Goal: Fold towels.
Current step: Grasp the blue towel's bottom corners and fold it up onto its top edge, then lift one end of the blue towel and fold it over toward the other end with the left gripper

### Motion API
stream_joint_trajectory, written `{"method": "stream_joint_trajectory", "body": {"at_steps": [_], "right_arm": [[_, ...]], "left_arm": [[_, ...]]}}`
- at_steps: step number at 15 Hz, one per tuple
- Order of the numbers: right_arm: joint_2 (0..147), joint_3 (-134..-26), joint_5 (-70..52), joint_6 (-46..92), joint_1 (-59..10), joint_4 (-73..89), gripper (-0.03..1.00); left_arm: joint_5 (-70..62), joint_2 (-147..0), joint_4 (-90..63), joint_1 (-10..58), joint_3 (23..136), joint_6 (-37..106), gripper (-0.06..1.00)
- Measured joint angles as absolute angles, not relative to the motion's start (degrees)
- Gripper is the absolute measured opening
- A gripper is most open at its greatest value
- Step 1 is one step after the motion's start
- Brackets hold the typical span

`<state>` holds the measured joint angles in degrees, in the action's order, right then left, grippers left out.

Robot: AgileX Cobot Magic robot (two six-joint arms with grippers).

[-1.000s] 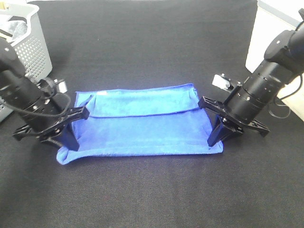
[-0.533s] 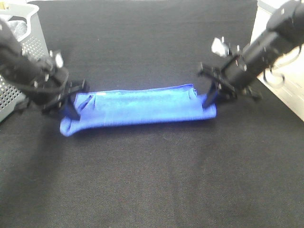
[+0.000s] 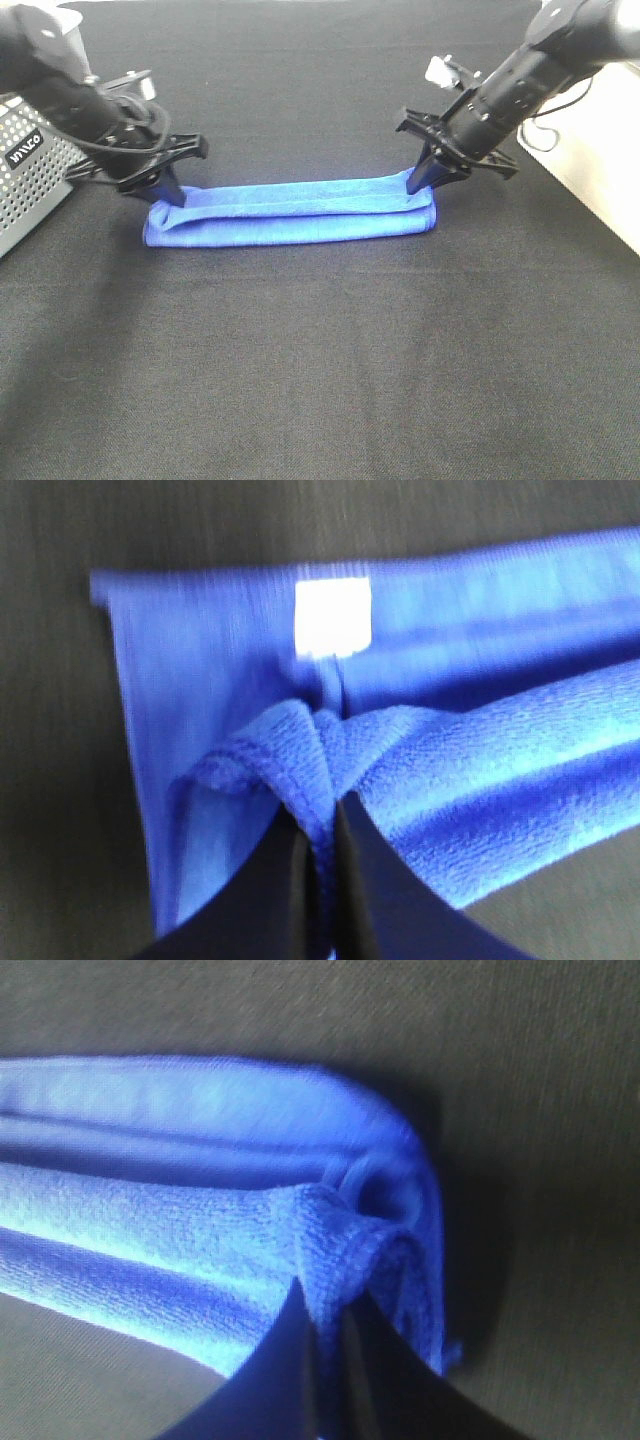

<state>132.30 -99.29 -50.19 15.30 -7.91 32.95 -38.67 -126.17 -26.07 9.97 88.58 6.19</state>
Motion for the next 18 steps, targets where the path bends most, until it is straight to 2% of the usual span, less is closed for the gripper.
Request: {"method": "stream_joint_trajectory", "body": {"at_steps": [2, 3, 4, 6, 7, 8, 10, 16, 18], "right_arm": [[134.76, -100.32, -49.68, 14.32, -7.91, 32.83, 0.01], [135.56, -100.50, -49.33, 14.27, -7.91, 32.83, 0.06], [135.85, -100.61, -49.22, 14.15, -7.91, 32.77, 0.23], [135.85, -100.78, -49.62, 13.92, -7.91, 32.95, 0.59], [135.28, -100.78, -50.53, 13.92, -7.91, 32.95, 0.70], [134.59, -100.78, -51.51, 13.92, -7.91, 32.77, 0.77], [132.53, -100.78, -53.51, 13.92, -7.91, 31.40, 0.81], [131.49, -100.90, -53.86, 13.92, -7.91, 30.42, 0.82], [131.49, -100.96, -53.51, 13.92, -7.91, 30.42, 0.82]], "left_arm": [[-38.79, -128.97, -25.90, 9.97, 91.21, 5.96, 0.04], [-39.02, -130.12, -25.90, 9.97, 92.19, 5.96, 0.13], [-39.13, -130.46, -25.90, 9.97, 92.48, 5.96, 0.26], [-39.13, -130.46, -25.84, 9.80, 92.59, 5.96, 0.63], [-39.13, -130.46, -25.44, 9.80, 92.59, 5.79, 0.74], [-39.42, -130.46, -24.98, 9.51, 92.59, 5.50, 0.79], [-41.20, -130.46, -23.89, 8.59, 92.59, 3.27, 0.81], [-40.05, -131.95, -24.06, 7.79, 92.70, 1.89, 0.82], [-39.82, -132.64, -25.78, 7.79, 93.11, 1.89, 0.73]]}}
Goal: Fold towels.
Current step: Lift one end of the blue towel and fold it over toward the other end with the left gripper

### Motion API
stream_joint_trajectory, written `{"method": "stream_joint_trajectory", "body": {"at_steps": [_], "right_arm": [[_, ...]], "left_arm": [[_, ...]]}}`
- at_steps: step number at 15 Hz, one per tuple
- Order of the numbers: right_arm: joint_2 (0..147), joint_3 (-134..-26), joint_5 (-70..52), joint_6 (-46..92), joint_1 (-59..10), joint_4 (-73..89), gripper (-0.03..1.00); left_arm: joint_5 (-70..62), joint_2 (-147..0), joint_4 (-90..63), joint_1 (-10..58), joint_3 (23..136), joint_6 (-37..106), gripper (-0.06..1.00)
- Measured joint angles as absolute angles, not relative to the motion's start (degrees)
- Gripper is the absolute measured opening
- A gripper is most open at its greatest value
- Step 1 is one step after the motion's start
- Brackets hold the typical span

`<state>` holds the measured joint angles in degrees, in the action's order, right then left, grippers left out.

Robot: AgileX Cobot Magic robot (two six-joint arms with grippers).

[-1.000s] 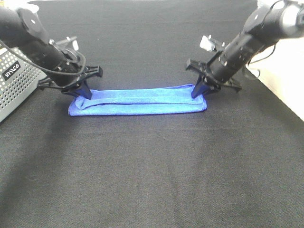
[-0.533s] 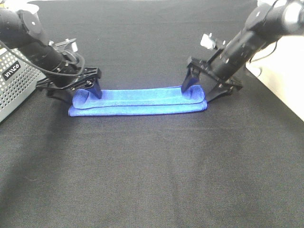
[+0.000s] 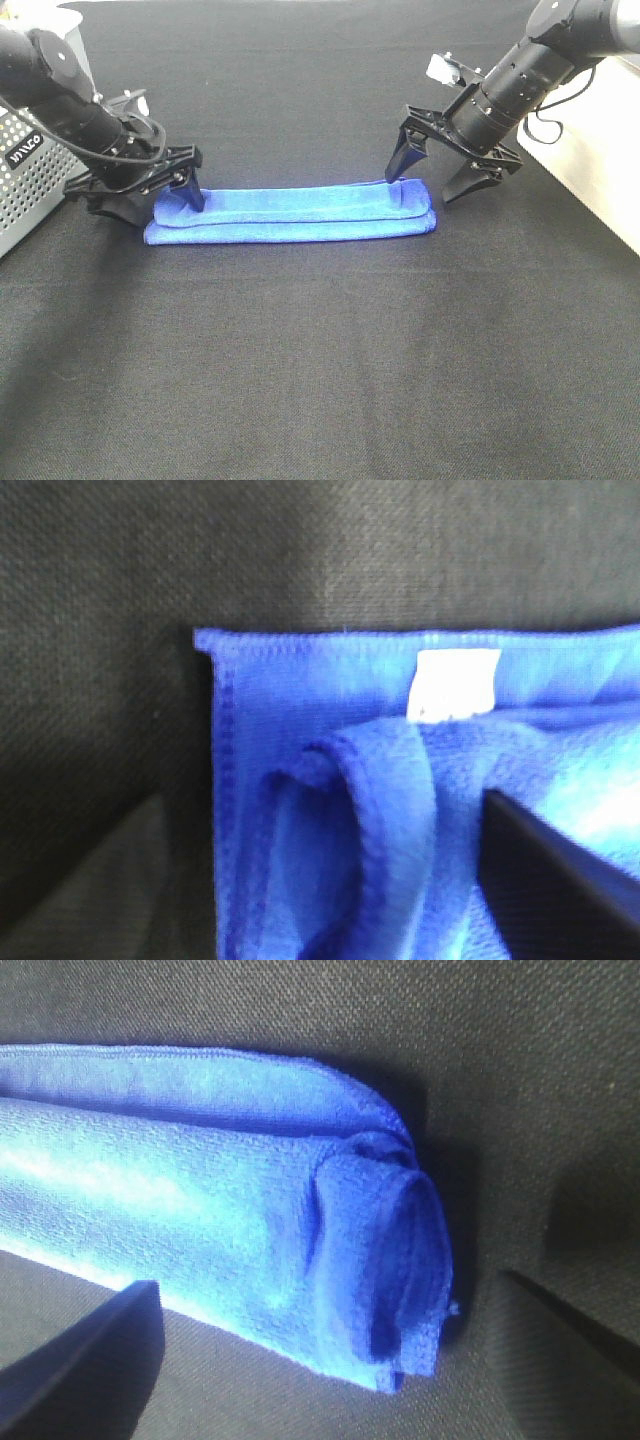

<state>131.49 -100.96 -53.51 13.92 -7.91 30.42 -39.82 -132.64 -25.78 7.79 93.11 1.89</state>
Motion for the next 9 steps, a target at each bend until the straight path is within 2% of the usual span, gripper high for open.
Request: {"method": "stream_joint_trajectory", "body": {"at_steps": [2, 5, 6, 7, 9], "right_arm": [[131.49, -100.96, -53.11, 13.92, -7.91, 30.42, 0.82], [131.49, -100.96, -52.65, 13.92, -7.91, 30.42, 0.82], [131.49, -100.96, -52.65, 13.92, -7.91, 30.42, 0.82], [131.49, -100.96, -52.65, 13.92, -7.91, 30.42, 0.82], [131.49, -100.96, -52.65, 13.92, -7.91, 30.42, 0.82]], "left_arm": [[-39.08, -132.93, -26.93, 8.08, 93.16, 1.89, 0.55], [-38.10, -133.56, -28.65, 8.77, 93.16, 1.89, 0.13], [-38.10, -133.56, -28.65, 8.77, 93.16, 1.89, 0.13], [-37.99, -133.56, -28.65, 8.82, 93.16, 1.89, 0.07], [-37.99, -133.10, -27.62, 8.82, 93.16, 1.83, 0.08]]}}
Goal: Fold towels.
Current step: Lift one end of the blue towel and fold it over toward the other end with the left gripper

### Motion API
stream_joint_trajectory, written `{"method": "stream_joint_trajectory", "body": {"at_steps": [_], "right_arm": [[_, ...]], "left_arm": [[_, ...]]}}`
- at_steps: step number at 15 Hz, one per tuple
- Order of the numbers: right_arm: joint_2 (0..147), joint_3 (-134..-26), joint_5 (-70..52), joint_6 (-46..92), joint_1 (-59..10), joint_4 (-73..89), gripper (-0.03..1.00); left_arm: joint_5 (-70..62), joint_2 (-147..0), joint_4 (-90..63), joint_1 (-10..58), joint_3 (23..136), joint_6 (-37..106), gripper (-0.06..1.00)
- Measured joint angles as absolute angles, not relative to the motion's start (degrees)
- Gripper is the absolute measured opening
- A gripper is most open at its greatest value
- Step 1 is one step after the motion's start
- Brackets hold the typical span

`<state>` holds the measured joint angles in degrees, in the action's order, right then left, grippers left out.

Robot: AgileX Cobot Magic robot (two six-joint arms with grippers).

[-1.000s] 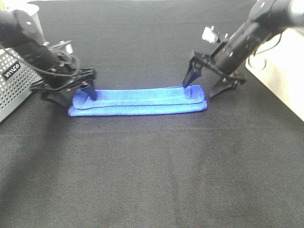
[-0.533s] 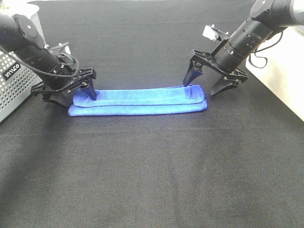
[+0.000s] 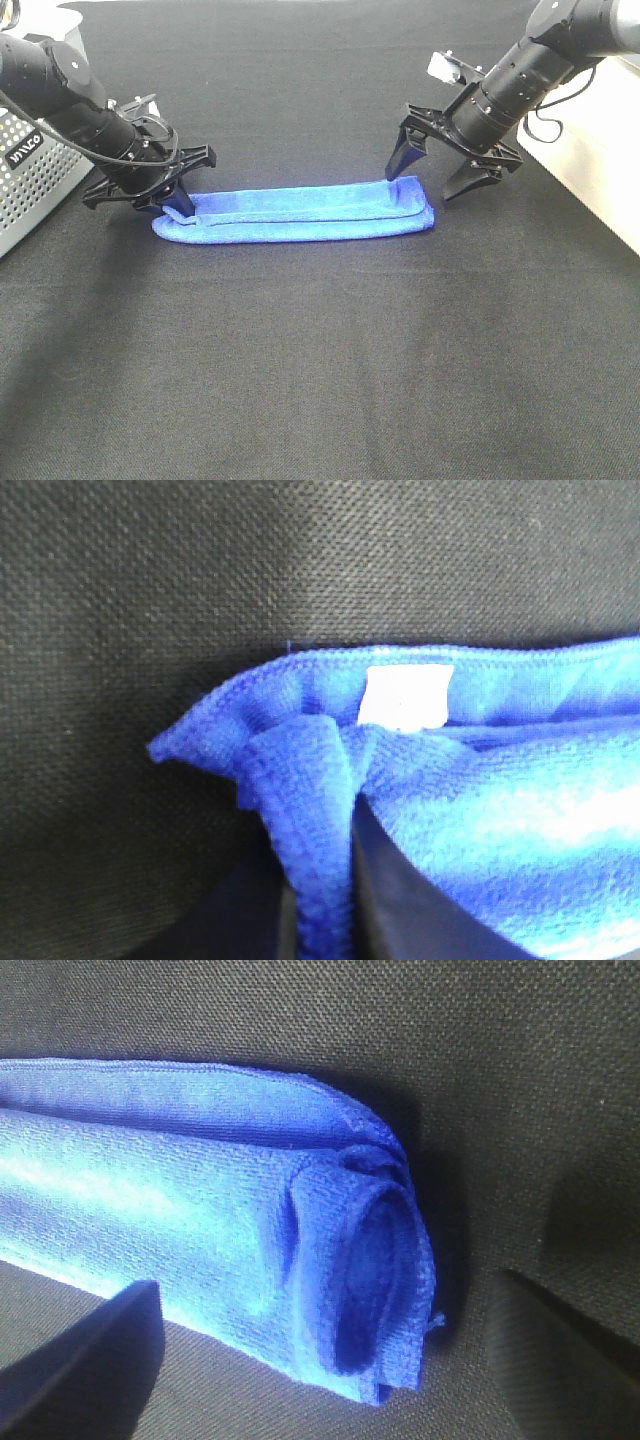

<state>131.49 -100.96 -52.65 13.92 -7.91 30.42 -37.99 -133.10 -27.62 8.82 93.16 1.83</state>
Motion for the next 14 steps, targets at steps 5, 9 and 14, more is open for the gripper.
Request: {"method": "stream_joint_trajectory", "body": {"at_steps": [5, 9, 14], "right_arm": [[131.49, -100.96, -53.74, 13.92, -7.91, 30.42, 0.82], [131.49, -100.96, -56.95, 13.92, -7.91, 31.00, 0.82], [131.49, -100.96, -63.14, 13.92, -7.91, 32.03, 0.82]], "left_arm": [[-44.18, -121.98, -8.02, 7.28, 93.05, -6.13, 0.08], [-50.99, -118.66, -14.32, 10.43, 96.20, -7.10, 0.08], [-50.99, -122.96, -18.39, 20.74, 103.30, -12.49, 0.08]]}}
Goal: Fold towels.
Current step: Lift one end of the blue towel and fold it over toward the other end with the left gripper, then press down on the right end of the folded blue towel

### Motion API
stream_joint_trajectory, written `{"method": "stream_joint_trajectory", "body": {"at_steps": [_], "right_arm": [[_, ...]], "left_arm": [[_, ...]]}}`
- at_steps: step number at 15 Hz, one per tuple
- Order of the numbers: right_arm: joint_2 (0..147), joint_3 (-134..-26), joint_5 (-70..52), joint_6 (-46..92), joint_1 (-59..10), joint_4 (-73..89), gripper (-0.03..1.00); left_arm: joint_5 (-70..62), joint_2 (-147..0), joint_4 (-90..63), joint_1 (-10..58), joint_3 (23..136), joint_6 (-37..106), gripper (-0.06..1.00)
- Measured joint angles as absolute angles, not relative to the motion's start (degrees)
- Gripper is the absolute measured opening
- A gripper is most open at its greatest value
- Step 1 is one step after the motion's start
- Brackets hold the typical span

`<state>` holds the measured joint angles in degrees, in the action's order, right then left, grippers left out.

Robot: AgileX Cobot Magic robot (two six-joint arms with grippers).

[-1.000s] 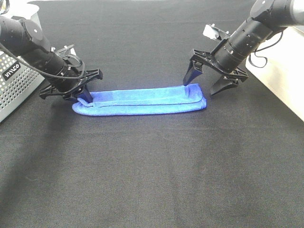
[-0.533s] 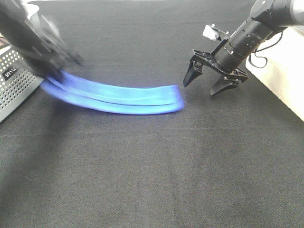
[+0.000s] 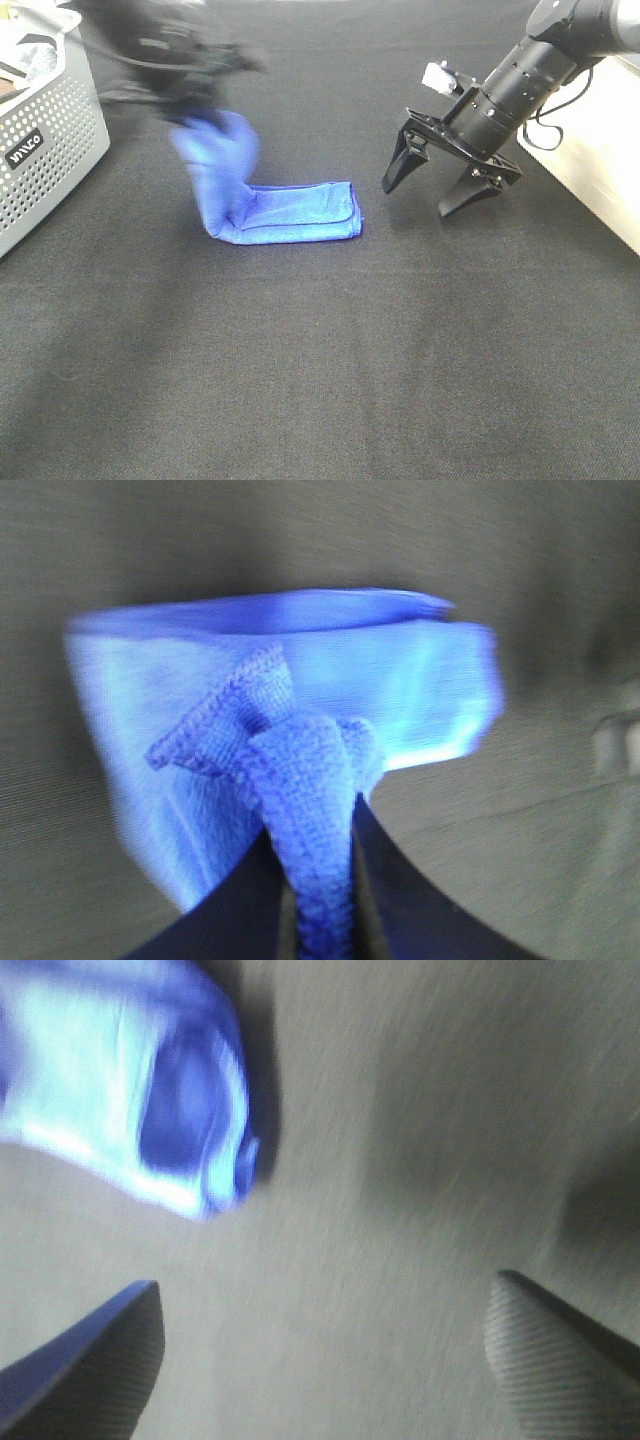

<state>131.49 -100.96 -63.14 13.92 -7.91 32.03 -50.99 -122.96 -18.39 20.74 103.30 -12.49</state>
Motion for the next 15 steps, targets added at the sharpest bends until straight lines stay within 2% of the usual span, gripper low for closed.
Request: {"method": "stream_joint_trajectory", "body": {"at_steps": [2, 4, 8, 9, 12, 15], "right_arm": [[130.86, -100.96, -64.63, 13.92, -7.91, 32.03, 0.82], [128.29, -100.96, -64.69, 13.92, -7.91, 31.68, 0.82], [124.33, -100.96, -65.37, 13.92, -7.91, 29.85, 0.82], [124.05, -100.96, -65.55, 13.92, -7.91, 29.79, 0.82], [123.87, -100.96, -65.72, 13.92, -7.91, 30.42, 0.82], [123.99, -100.96, -65.32, 16.04, -8.65, 38.39, 0.82]], "left_arm": [[-50.76, -128.57, -18.39, 23.89, 108.29, -16.50, 0.08], [-50.36, -132.98, -18.39, 25.73, 112.13, -19.65, 0.14], [-45.03, -136.59, -23.55, 28.53, 115.51, -22.40, 0.53], [-44.29, -136.59, -25.21, 28.76, 116.25, -22.35, 0.57], [-44.29, -135.96, -25.67, 28.25, 118.66, -18.91, 0.60], [-45.89, -133.96, -21.77, 23.61, 122.33, -15.53, 0.60]]}}
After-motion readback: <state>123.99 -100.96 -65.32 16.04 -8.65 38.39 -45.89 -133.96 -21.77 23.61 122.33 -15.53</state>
